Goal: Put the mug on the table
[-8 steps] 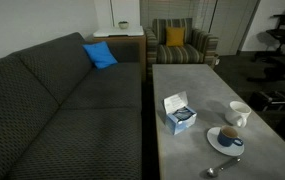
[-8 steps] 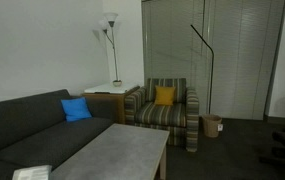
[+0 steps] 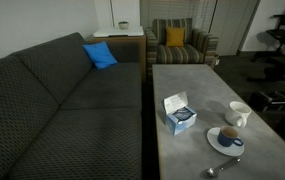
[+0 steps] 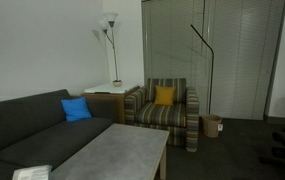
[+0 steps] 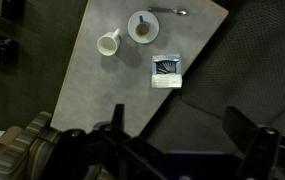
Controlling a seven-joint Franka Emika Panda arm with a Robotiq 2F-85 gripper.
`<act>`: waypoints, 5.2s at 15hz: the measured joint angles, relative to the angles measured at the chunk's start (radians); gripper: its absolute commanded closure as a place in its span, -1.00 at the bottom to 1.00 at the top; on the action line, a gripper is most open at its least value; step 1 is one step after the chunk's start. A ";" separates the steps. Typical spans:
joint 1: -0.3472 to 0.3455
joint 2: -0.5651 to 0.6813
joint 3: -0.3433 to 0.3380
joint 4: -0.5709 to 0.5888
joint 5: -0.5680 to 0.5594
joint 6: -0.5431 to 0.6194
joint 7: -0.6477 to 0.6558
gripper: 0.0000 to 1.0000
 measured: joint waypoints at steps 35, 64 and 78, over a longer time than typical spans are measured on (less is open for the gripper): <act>0.018 0.226 -0.022 -0.024 -0.154 0.344 -0.005 -1.00; -0.041 0.679 -0.115 0.021 0.331 0.451 -0.489 -1.00; -0.204 1.003 -0.083 0.120 0.312 0.548 -0.573 -1.00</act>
